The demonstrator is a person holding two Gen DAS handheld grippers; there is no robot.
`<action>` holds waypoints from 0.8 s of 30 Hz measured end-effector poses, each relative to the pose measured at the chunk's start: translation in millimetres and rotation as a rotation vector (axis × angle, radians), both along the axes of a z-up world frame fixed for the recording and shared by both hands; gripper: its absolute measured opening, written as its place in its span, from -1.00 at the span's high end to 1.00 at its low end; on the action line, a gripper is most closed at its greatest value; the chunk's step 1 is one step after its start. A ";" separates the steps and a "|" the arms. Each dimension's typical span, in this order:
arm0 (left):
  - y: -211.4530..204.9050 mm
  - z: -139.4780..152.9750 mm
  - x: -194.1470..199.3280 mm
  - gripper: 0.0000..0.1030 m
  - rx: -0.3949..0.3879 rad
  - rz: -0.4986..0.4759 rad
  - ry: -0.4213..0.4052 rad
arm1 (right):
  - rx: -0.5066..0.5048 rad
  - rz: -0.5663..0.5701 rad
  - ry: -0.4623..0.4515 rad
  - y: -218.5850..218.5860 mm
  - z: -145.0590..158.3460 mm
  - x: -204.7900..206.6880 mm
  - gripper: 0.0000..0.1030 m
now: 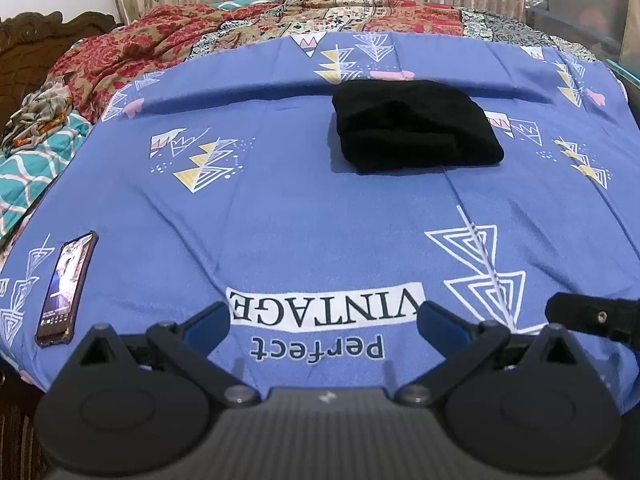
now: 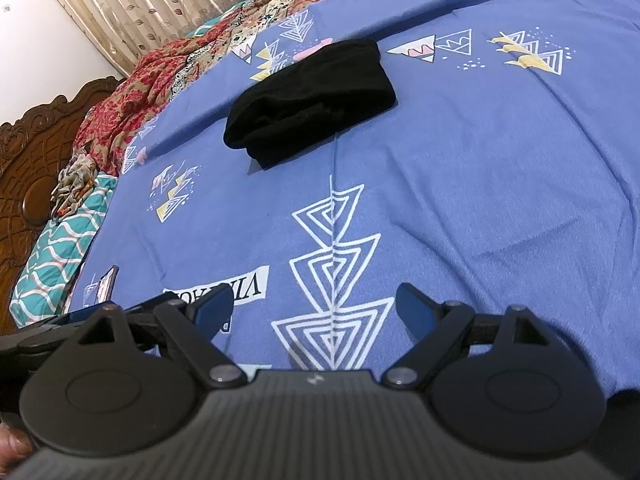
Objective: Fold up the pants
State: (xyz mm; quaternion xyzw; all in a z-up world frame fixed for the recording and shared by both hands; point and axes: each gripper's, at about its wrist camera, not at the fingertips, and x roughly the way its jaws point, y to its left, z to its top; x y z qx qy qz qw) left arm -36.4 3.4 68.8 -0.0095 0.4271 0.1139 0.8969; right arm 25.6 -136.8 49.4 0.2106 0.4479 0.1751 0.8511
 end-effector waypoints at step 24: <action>1.9 5.3 0.2 -1.00 0.047 0.005 -0.052 | -0.034 -0.004 -0.022 3.0 4.4 -3.3 -0.77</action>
